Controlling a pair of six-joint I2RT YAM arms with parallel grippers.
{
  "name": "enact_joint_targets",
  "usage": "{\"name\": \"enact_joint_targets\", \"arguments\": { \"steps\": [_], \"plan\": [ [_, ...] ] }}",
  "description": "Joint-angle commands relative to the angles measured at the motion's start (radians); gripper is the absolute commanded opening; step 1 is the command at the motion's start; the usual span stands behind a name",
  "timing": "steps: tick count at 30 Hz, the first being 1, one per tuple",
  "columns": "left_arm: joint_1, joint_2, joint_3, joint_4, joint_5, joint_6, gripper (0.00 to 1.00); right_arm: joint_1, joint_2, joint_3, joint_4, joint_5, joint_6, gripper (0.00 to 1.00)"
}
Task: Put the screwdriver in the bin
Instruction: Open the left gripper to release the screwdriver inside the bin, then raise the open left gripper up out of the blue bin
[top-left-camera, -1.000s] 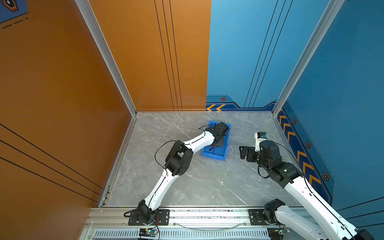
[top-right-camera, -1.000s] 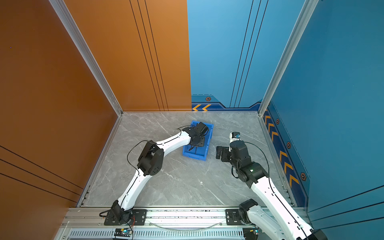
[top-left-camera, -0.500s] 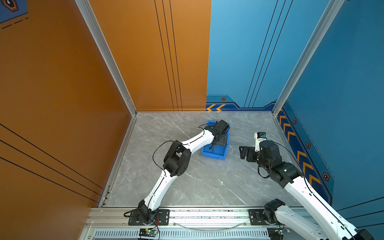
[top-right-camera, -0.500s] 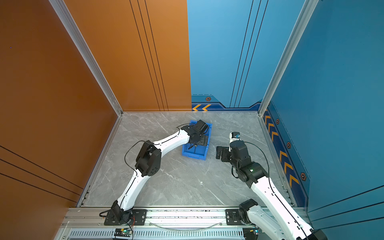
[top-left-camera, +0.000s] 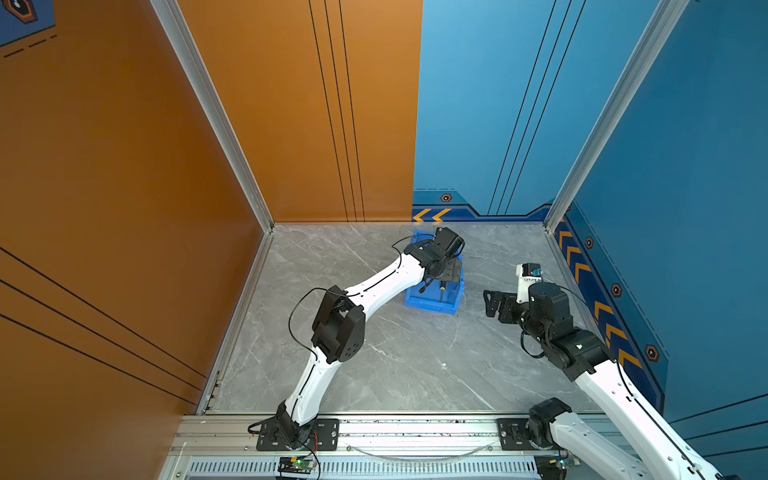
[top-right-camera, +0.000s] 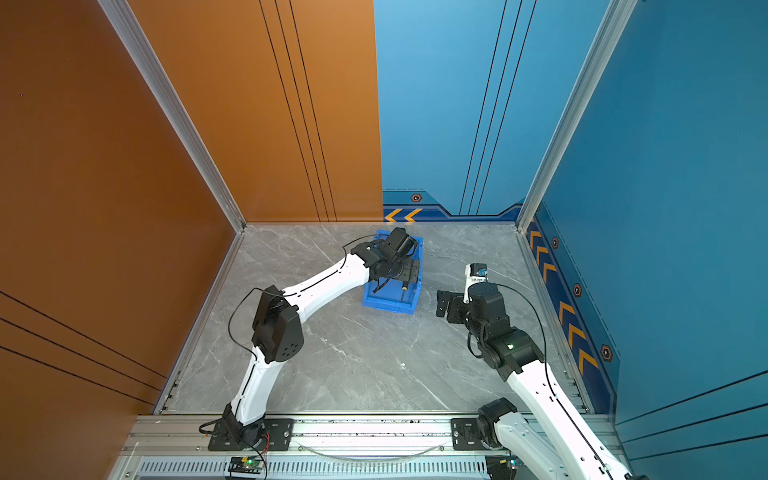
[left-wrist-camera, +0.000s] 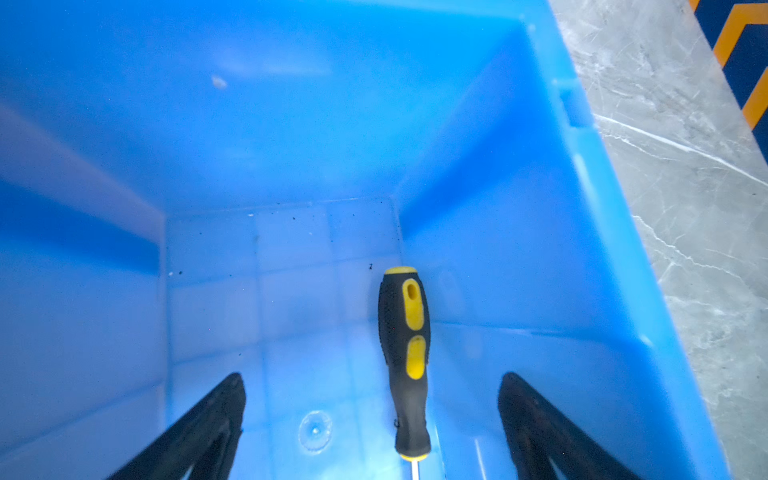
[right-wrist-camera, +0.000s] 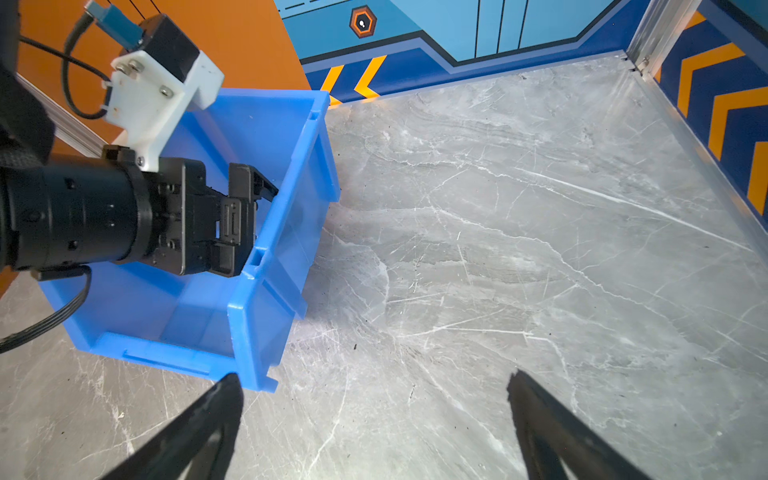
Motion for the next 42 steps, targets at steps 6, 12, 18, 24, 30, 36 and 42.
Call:
{"name": "enact_joint_targets", "arguments": {
  "steps": [6,12,18,24,30,36,42],
  "plan": [
    [-0.03,-0.064,-0.051,-0.011,-0.064,-0.028,0.98,-0.047,-0.066,-0.027,-0.001,-0.063,-0.036,1.0],
    [-0.035,-0.029,-0.081,-0.009,-0.057,-0.054,0.98,-0.086,-0.092,-0.038,-0.02,-0.091,-0.051,1.0],
    [-0.03,0.044,-0.103,-0.009,-0.038,-0.085,1.0,-0.128,-0.105,-0.042,-0.044,-0.115,-0.066,1.0],
    [-0.021,0.127,-0.103,-0.002,-0.019,-0.08,0.96,-0.155,-0.103,-0.04,-0.057,-0.124,-0.072,1.0],
    [-0.01,0.18,-0.107,0.003,0.003,-0.085,0.78,-0.162,-0.096,-0.038,-0.061,-0.122,-0.069,1.0],
    [-0.005,0.172,-0.113,0.003,0.005,-0.072,0.53,-0.161,-0.09,-0.038,-0.06,-0.112,-0.057,1.0],
    [0.005,0.139,-0.111,0.002,0.012,-0.059,0.43,-0.162,-0.089,-0.039,-0.055,-0.106,-0.043,1.0]
  ]
}}
